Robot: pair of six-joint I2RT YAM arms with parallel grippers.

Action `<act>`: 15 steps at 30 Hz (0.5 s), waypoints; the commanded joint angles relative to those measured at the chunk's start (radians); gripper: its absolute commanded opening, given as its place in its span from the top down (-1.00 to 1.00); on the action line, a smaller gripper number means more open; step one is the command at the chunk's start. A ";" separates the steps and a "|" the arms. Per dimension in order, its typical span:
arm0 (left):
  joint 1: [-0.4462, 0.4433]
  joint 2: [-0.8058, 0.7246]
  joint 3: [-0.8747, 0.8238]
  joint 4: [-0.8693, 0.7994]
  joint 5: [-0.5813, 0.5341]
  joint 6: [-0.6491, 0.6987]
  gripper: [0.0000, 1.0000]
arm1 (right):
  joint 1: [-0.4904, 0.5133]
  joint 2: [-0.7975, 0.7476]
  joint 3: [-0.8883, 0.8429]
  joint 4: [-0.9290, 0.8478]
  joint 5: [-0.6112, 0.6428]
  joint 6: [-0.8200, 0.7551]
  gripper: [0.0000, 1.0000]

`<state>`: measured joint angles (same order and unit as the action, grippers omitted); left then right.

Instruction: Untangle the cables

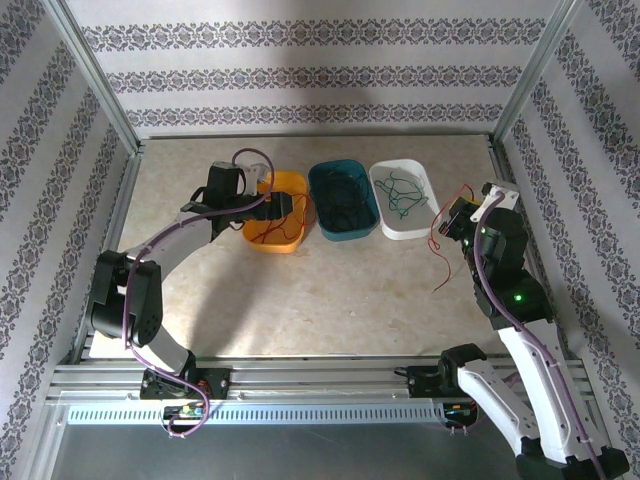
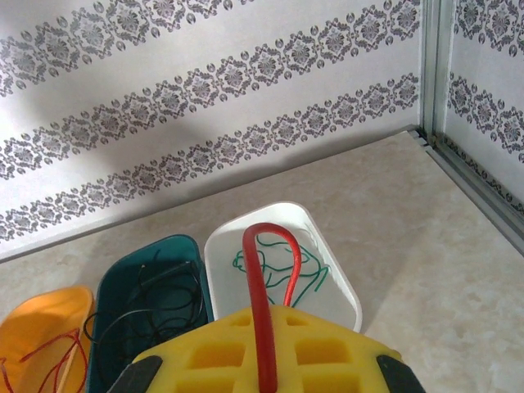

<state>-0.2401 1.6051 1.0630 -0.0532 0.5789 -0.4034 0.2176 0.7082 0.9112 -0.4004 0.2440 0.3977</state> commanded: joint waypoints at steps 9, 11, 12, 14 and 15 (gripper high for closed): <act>-0.051 0.108 0.014 0.142 -0.110 -0.232 -0.71 | -0.009 -0.012 -0.008 0.017 -0.013 0.002 1.00; -0.052 0.148 0.044 0.146 -0.123 -0.241 -0.69 | -0.010 -0.022 -0.009 0.010 -0.007 -0.003 1.00; -0.052 0.171 0.063 0.134 -0.136 -0.241 -0.67 | -0.010 -0.026 -0.010 0.007 -0.004 -0.005 1.00; -0.056 0.204 0.085 0.130 -0.169 -0.243 -0.63 | -0.010 -0.032 -0.011 0.002 0.000 -0.010 1.00; -0.057 0.220 0.089 0.134 -0.187 -0.248 -0.57 | -0.010 -0.035 -0.011 -0.001 0.001 -0.012 1.00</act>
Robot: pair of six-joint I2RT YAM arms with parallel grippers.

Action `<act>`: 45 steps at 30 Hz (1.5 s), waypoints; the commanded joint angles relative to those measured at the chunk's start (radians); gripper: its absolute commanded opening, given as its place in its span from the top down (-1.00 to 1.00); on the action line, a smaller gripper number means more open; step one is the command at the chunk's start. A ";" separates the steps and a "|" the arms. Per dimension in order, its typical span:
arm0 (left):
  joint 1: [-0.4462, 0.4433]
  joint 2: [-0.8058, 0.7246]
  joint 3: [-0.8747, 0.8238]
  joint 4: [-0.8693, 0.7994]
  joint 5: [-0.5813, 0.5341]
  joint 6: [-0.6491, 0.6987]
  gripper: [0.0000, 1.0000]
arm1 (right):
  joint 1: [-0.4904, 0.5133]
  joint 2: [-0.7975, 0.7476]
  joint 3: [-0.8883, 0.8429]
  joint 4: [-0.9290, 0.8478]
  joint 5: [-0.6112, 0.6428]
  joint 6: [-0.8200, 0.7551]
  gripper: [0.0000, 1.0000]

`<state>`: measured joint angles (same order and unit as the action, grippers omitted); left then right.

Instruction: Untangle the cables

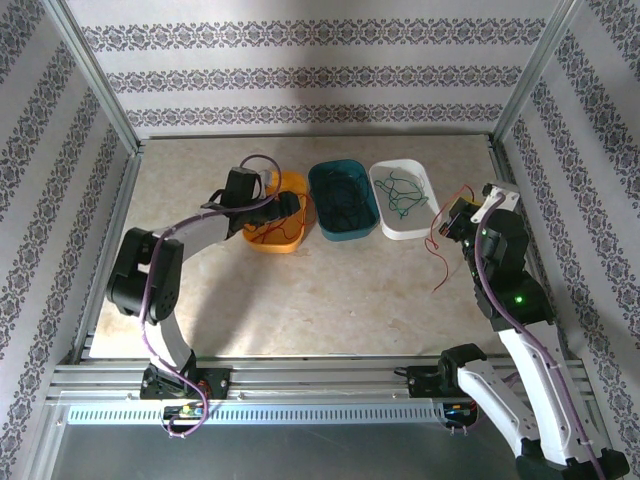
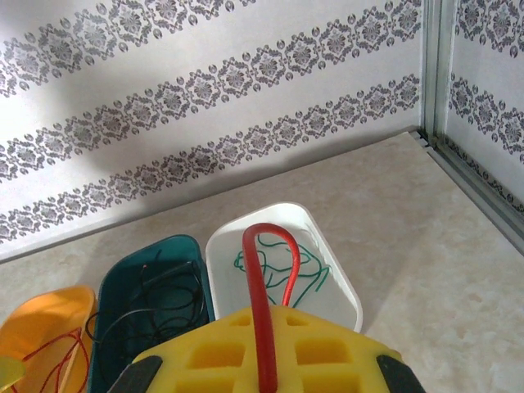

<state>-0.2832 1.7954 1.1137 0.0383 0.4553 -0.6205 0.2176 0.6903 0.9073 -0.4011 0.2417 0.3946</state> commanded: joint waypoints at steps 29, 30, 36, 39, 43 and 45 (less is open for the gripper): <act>-0.140 0.185 0.522 -0.791 -0.534 0.693 1.00 | -0.010 -0.007 -0.005 0.002 -0.007 -0.022 1.00; -0.145 0.198 0.524 -0.796 -0.531 0.709 1.00 | -0.010 -0.005 -0.004 0.002 -0.008 -0.023 1.00; -0.150 0.267 0.566 -0.830 -0.513 0.705 1.00 | -0.010 -0.003 0.005 -0.001 -0.010 -0.027 1.00; -0.150 0.257 0.580 -0.806 -0.537 0.690 0.22 | -0.009 -0.006 0.005 -0.002 -0.007 -0.029 1.00; -0.149 0.206 0.602 -0.764 -0.533 0.676 -0.48 | -0.010 -0.004 0.004 -0.005 -0.010 -0.032 1.00; -0.151 0.173 0.624 -0.748 -0.514 0.664 -0.57 | -0.010 -0.005 0.002 -0.005 -0.010 -0.030 1.00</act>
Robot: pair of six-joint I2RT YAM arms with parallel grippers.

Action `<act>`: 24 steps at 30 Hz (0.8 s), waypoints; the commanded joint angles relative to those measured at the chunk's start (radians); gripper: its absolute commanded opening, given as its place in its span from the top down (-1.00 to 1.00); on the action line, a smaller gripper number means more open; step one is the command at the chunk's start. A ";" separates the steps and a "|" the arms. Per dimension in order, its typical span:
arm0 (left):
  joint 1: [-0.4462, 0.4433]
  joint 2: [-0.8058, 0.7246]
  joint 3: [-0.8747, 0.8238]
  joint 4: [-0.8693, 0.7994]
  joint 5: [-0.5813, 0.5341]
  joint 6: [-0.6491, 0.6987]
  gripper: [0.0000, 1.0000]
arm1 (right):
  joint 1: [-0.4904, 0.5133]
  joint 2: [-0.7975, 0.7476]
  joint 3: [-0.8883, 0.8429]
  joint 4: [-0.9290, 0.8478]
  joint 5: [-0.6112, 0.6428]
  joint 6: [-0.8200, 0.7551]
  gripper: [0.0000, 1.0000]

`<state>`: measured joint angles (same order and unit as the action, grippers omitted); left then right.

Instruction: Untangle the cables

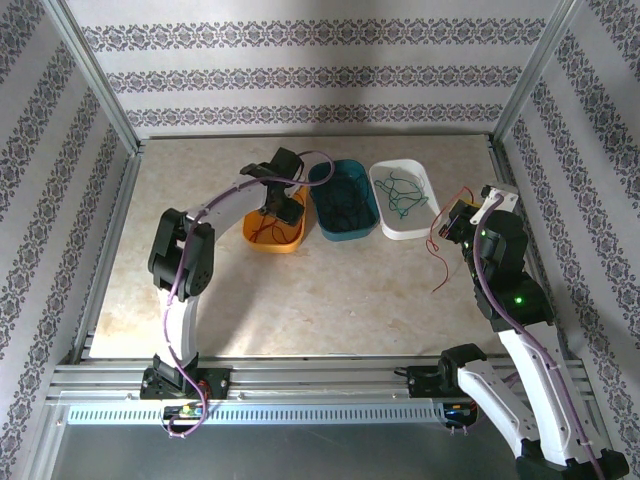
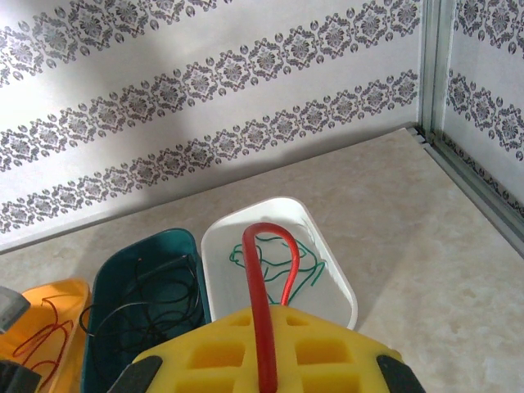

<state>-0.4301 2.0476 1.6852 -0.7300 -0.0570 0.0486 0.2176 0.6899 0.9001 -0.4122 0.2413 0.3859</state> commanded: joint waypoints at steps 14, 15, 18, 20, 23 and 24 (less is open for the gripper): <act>0.017 -0.478 -0.371 0.442 -0.148 -0.469 -0.72 | 0.081 0.000 0.219 0.002 -0.060 -0.060 1.00; 0.017 -0.499 -0.409 0.445 -0.170 -0.496 -0.72 | 0.102 0.012 0.258 0.007 -0.080 -0.067 1.00; 0.019 -0.555 -0.494 0.431 -0.251 -0.554 -0.72 | 0.153 0.080 0.373 0.021 -0.191 -0.070 1.00; 0.023 -0.589 -0.539 0.412 -0.309 -0.599 -0.72 | 0.166 0.160 0.456 0.023 -0.307 -0.035 1.00; 0.043 -0.641 -0.588 0.380 -0.358 -0.671 -0.73 | 0.199 0.313 0.579 0.029 -0.458 0.045 1.00; 0.050 -0.661 -0.600 0.370 -0.373 -0.689 -0.73 | 0.215 0.367 0.619 0.030 -0.487 0.061 1.00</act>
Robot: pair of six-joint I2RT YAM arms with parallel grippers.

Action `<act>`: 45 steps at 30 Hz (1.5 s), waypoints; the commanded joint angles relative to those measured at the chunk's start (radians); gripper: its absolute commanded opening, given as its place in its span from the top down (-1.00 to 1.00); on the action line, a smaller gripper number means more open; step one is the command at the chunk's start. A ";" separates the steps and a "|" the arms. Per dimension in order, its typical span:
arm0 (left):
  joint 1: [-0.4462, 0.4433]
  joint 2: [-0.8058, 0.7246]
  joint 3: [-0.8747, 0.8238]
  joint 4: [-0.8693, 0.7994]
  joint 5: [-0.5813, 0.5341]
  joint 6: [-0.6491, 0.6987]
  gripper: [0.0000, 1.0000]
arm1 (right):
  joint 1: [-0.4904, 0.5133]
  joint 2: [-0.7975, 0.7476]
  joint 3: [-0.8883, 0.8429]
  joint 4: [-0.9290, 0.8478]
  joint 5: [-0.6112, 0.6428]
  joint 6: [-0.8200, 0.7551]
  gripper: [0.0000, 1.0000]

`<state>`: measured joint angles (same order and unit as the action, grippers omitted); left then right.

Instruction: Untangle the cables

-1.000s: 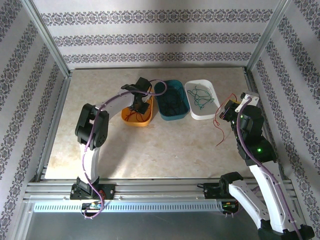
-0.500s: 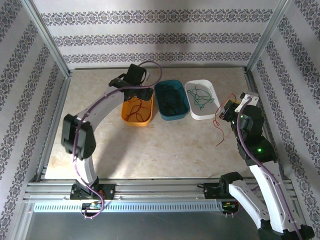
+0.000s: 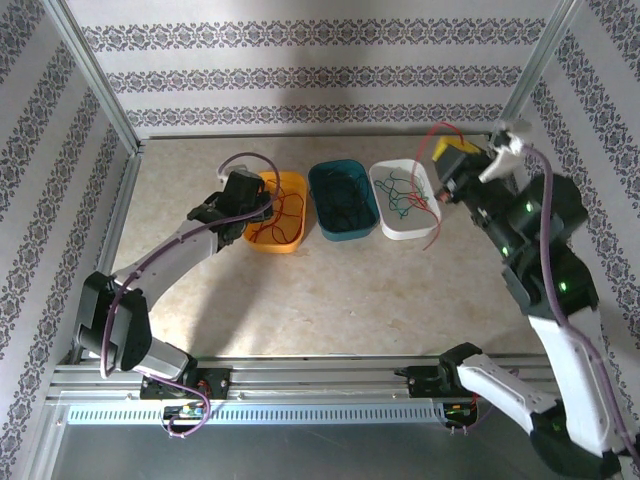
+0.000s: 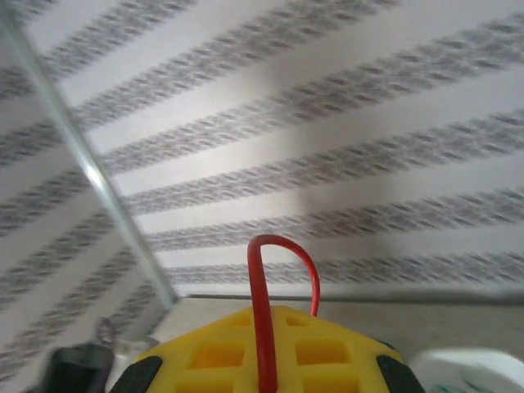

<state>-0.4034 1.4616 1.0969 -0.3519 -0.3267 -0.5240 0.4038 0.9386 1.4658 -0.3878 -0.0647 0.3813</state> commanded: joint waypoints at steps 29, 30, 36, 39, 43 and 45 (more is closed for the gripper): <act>0.061 -0.254 -0.087 -0.069 -0.177 -0.136 -0.77 | 0.209 1.003 0.361 0.054 -0.279 0.210 1.00; 0.061 -0.257 -0.086 -0.068 -0.173 -0.135 -0.77 | 0.216 1.022 0.368 0.033 -0.262 0.203 1.00; 0.061 -0.262 -0.084 -0.073 -0.172 -0.109 -0.77 | 0.250 1.095 0.393 -0.038 -0.123 0.133 1.00; 0.060 -0.262 -0.081 -0.075 -0.172 -0.100 -0.77 | 0.262 1.125 0.427 -0.098 -0.021 0.076 1.00; 0.060 -0.260 -0.075 -0.072 -0.164 -0.094 -0.77 | 0.272 1.164 0.464 -0.142 0.084 0.025 1.00; 0.061 -0.257 -0.071 -0.073 -0.161 -0.085 -0.77 | 0.279 1.193 0.507 -0.180 0.137 -0.008 1.00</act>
<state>-0.3515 1.2175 1.0092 -0.3962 -0.4946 -0.6357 0.6704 2.0903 1.9121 -0.4992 -0.0597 0.4503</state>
